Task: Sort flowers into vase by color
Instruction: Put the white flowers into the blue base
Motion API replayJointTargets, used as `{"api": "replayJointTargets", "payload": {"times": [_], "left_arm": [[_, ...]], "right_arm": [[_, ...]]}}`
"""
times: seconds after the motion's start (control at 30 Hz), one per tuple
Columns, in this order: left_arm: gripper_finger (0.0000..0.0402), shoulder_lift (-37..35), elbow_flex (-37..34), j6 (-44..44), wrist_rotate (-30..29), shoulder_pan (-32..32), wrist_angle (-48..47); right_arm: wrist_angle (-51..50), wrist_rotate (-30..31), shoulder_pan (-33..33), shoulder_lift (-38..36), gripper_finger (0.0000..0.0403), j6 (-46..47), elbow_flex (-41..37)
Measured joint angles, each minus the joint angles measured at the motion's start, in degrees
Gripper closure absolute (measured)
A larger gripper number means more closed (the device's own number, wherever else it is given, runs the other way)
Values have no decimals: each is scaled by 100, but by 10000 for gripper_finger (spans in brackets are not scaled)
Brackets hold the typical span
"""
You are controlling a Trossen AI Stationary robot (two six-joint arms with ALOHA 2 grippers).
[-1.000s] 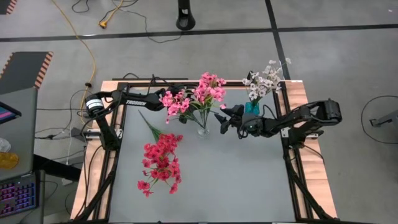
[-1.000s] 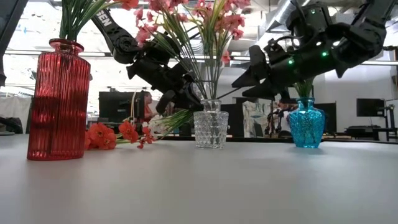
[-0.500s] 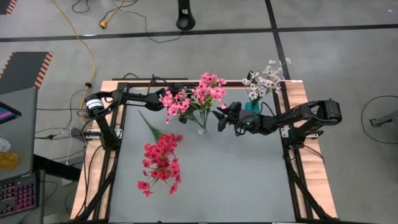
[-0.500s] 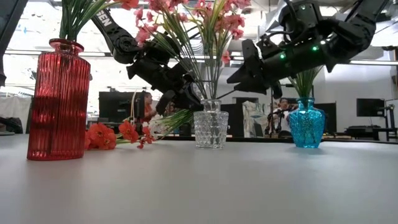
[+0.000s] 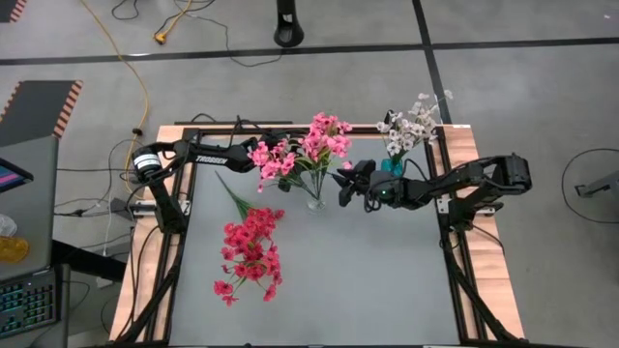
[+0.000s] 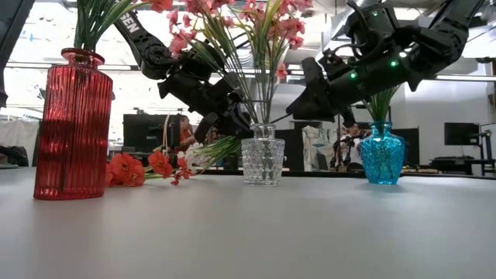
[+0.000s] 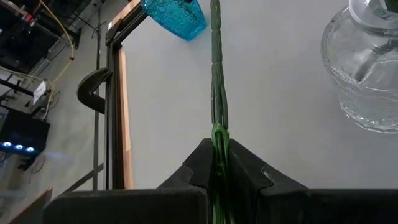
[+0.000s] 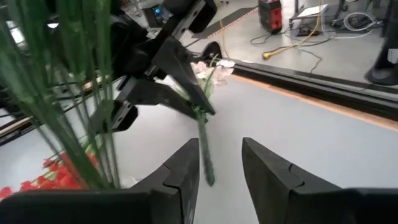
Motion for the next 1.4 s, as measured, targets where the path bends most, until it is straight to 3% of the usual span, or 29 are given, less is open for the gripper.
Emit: {"api": "replayJointTargets", "payload": {"times": [0.1, 0.43, 0.9, 1.27, 1.4], "left_arm": [[386, 0, 0, 0, 0, 0, 0], [386, 0, 0, -2, 0, 0, 0], [386, 0, 0, 66, -2, 2, -2], [382, 0, 0, 57, -23, 2, 34], [361, 0, 0, -218, -413, -30, 111]], "right_arm": [[2, -256, 0, 0, 255, 0, 0], [6, -277, -29, 0, 269, 0, 0], [4, -292, -29, 0, 369, 0, 0], [6, -299, -29, 0, 361, 0, 0], [8, -288, -29, 0, 371, -2, 0]]}}
